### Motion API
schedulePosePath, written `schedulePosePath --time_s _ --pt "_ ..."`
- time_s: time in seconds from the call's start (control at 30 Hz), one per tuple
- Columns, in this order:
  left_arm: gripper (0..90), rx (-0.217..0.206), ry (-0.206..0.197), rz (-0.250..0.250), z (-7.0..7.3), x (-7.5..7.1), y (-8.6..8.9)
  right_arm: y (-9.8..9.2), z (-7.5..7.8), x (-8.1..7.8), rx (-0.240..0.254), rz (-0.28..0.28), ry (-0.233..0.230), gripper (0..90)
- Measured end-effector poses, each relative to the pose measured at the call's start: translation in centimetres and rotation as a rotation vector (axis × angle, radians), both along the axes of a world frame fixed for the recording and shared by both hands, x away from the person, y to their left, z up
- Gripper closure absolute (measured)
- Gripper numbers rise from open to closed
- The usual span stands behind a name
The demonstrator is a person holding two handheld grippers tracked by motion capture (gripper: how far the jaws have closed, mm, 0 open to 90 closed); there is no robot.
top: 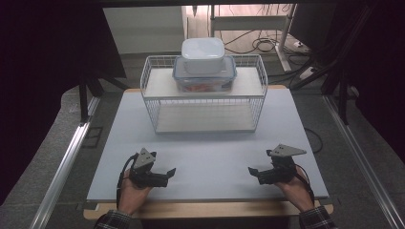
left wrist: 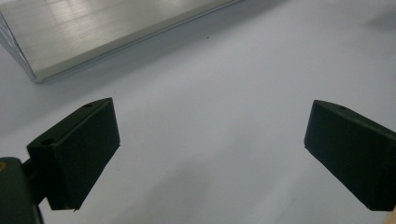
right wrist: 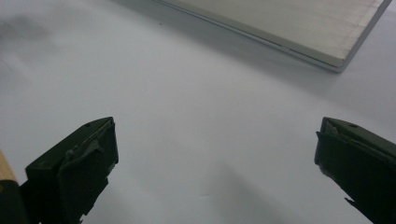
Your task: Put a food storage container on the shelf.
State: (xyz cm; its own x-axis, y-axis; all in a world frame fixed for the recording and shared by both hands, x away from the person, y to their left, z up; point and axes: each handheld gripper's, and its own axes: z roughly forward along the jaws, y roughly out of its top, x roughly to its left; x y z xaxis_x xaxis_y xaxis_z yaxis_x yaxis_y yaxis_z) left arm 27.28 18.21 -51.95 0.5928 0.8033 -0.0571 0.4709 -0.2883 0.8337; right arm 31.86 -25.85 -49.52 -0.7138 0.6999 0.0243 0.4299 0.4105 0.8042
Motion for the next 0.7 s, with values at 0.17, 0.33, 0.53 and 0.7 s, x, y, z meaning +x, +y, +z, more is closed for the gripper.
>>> schedulePosePath --time_s 0.17,0.33,0.53,0.7 --pt "2.7 0.016 0.034 -0.007 -0.7 0.3 -0.2 0.1 -0.6 0.2 -0.022 -0.006 0.009 0.0" --pt "2.4 0.053 0.067 -0.013 -1.1 0.6 -0.6 0.3 -1.3 0.3 -0.048 -0.004 0.029 0.0" --pt "2.2 0.089 0.103 -0.030 -1.6 0.9 -1.0 0.5 -1.8 0.4 -0.079 0.006 0.045 0.0" --pt "2.1 0.091 0.109 -0.038 -1.6 0.9 -1.1 0.5 -2.0 0.5 -0.083 0.007 0.051 0.0"
